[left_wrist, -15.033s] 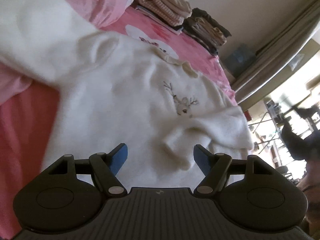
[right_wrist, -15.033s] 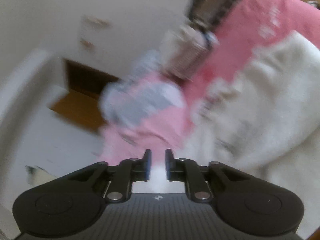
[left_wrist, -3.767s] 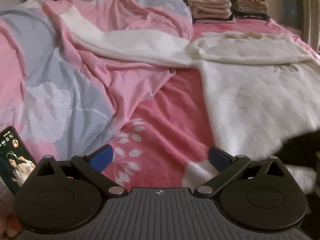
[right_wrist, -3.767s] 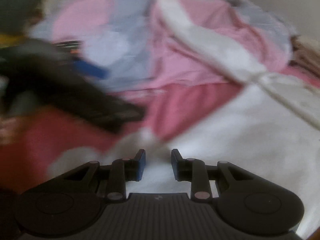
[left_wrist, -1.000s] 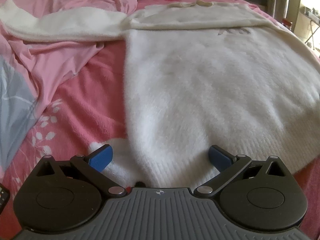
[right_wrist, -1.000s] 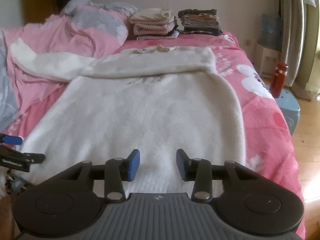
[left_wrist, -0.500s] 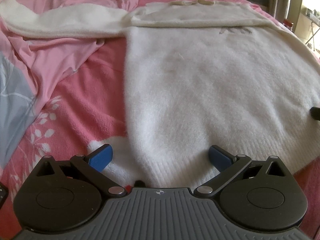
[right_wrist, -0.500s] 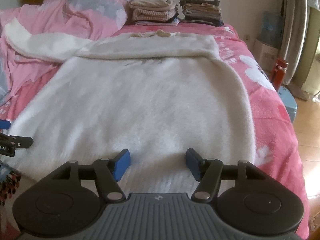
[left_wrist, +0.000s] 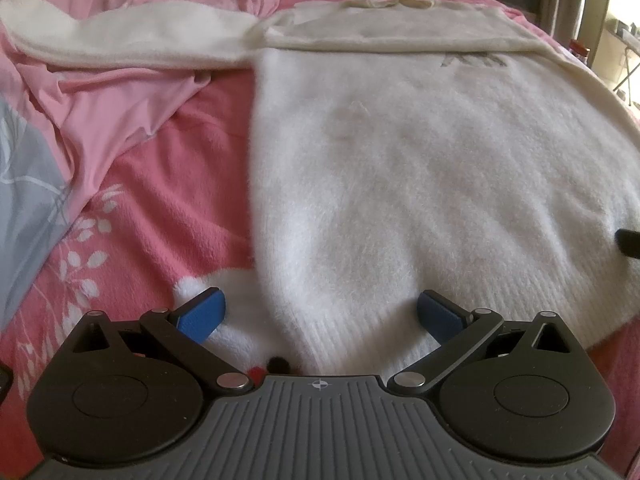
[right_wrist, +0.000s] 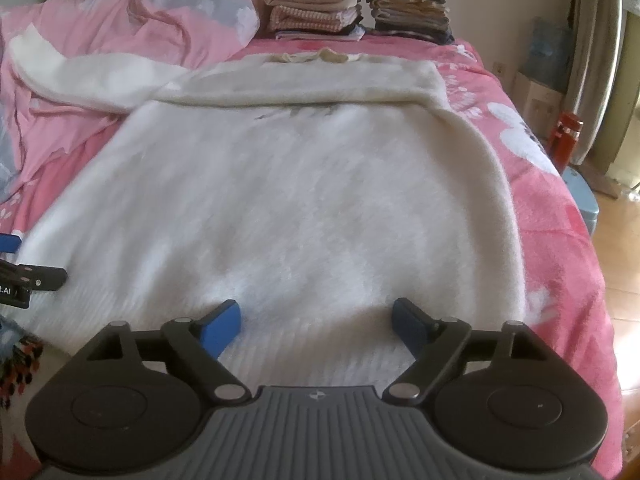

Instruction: Fold clothes

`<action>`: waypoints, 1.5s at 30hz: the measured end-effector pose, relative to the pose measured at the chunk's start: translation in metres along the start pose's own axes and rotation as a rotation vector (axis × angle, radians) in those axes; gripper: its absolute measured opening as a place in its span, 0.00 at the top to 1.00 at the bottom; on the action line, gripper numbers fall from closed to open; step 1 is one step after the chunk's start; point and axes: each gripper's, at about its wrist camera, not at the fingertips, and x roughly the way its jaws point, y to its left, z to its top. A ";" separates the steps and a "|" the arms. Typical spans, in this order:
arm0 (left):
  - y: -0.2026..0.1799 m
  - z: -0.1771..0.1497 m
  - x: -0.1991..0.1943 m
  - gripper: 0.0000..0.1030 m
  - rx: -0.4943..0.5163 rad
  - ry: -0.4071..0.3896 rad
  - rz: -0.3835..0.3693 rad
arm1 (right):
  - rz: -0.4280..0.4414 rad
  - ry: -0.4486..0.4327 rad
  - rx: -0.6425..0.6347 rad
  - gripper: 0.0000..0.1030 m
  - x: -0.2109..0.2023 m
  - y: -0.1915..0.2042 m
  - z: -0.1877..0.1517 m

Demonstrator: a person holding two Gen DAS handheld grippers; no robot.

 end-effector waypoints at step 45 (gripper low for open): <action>0.003 0.000 0.000 0.00 -0.009 0.006 -0.003 | -0.005 0.015 -0.008 0.06 0.004 0.005 -0.002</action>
